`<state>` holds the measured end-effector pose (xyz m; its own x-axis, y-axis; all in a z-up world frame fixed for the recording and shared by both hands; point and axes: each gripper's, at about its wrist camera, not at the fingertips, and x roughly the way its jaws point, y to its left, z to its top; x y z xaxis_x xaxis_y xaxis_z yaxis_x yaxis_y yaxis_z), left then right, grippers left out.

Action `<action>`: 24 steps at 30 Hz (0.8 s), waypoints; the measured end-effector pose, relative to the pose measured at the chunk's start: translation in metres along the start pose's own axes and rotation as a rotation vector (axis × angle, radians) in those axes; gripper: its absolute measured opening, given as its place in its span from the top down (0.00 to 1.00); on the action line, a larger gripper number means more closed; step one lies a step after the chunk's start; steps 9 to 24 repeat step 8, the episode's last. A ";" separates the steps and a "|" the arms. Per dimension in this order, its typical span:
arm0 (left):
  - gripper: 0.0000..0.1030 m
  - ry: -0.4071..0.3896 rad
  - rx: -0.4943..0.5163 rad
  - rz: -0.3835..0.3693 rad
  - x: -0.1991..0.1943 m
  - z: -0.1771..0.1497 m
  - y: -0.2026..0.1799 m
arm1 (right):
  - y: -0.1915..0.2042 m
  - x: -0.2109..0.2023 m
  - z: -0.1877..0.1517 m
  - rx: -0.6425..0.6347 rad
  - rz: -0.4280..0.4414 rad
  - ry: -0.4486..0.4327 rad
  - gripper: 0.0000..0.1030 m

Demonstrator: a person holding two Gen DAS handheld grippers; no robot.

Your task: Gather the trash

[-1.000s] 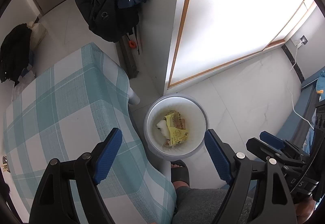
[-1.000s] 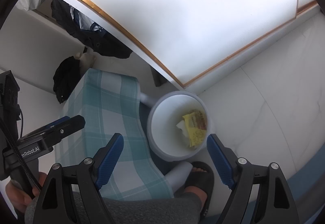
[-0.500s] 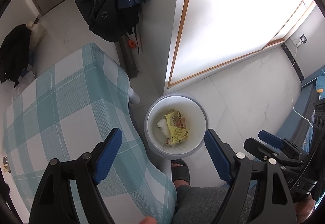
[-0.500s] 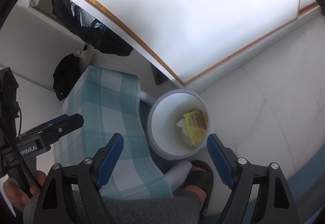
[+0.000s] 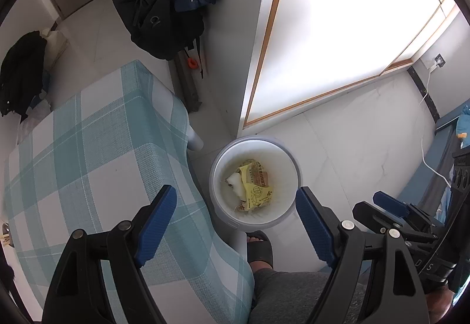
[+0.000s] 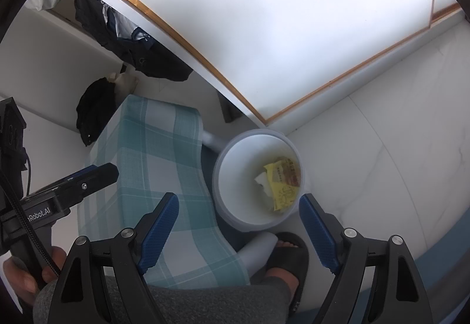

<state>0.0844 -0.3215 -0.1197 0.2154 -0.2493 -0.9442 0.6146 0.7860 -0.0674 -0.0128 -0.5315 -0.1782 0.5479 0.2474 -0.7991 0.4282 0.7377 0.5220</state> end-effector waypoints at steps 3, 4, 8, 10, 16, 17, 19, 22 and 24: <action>0.22 -0.001 0.006 -0.001 0.001 -0.001 0.000 | -0.001 0.000 0.000 0.003 0.000 0.002 0.18; 0.22 -0.001 0.008 -0.008 0.001 -0.001 0.000 | -0.001 0.000 0.000 0.003 -0.001 0.001 0.18; 0.22 -0.001 0.008 -0.011 0.001 -0.002 0.000 | -0.001 -0.001 0.000 0.003 -0.004 -0.001 0.18; 0.22 -0.001 0.008 -0.011 0.001 -0.002 0.000 | -0.001 -0.001 0.000 0.003 -0.004 -0.001 0.18; 0.22 -0.001 0.008 -0.011 0.001 -0.002 0.000 | -0.001 -0.001 0.000 0.003 -0.004 -0.001 0.18; 0.22 -0.001 0.008 -0.011 0.001 -0.002 0.000 | -0.001 -0.001 0.000 0.003 -0.004 -0.001 0.18; 0.22 -0.001 0.008 -0.011 0.001 -0.002 0.000 | -0.001 -0.001 0.000 0.003 -0.004 -0.001 0.18; 0.22 -0.001 0.008 -0.011 0.001 -0.002 0.000 | -0.001 -0.001 0.000 0.003 -0.004 -0.001 0.18; 0.22 -0.001 0.008 -0.011 0.001 -0.002 0.000 | -0.001 -0.001 0.000 0.003 -0.004 -0.001 0.18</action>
